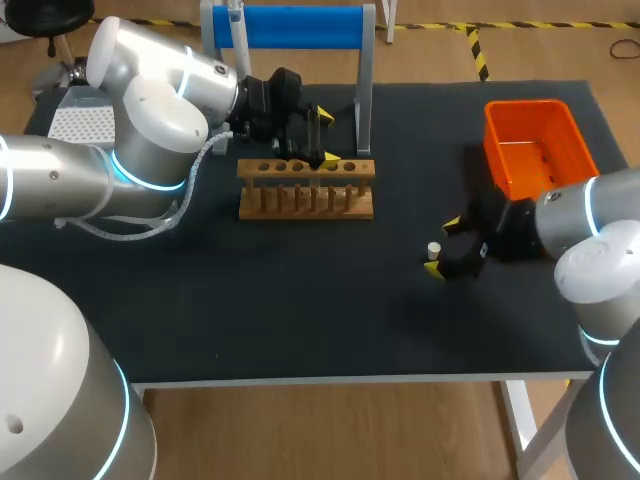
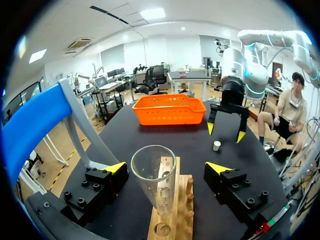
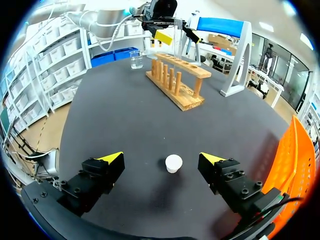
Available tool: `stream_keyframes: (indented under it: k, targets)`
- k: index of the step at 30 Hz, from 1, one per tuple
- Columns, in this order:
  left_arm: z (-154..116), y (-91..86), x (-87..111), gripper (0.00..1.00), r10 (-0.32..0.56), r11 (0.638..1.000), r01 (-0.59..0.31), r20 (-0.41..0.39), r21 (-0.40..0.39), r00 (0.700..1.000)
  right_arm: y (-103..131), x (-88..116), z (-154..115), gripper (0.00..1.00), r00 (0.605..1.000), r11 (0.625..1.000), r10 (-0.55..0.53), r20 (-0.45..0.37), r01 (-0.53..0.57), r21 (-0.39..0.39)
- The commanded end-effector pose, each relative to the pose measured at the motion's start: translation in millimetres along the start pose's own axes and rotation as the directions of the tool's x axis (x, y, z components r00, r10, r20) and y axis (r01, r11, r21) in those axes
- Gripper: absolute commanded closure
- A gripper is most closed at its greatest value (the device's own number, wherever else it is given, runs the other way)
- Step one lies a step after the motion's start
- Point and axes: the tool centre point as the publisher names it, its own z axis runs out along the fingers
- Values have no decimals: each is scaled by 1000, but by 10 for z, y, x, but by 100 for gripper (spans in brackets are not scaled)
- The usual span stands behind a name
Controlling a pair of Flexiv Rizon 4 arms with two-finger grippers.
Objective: Invert the test tube, pick up the pipette, mount the tip to pipette, aspirate from beaker and dispense into the tube, eject the tip, return the pipette, and cap with the stopper.
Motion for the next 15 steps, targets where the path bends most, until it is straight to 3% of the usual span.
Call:
stream_keyframes:
  k: [1,3,5,7,9,15]
  targets:
    - [1,9,-7,0,1,1000,-1,-3,3,1000,-21,-8,19,0,1000,1000,1,1,-1,-14]
    - [1,9,-7,0,1,1000,-1,-3,3,1000,-20,-11,28,4,1000,1000,2,2,-2,-16]
    - [1,9,-7,0,1,1000,-1,-3,3,1000,-20,-17,42,14,1000,1000,5,3,-5,-18]
    - [1,9,-7,0,1,1000,-1,-3,3,1000,-22,-21,54,15,1000,1000,7,3,-7,-19]
    - [1,9,-7,0,1,1000,-1,-3,3,1000,-24,-24,70,25,1000,1000,9,3,-9,-18]
    - [1,9,-7,0,1,1000,-1,-3,3,1000,-27,-44,111,25,1000,1000,13,6,-13,-13]
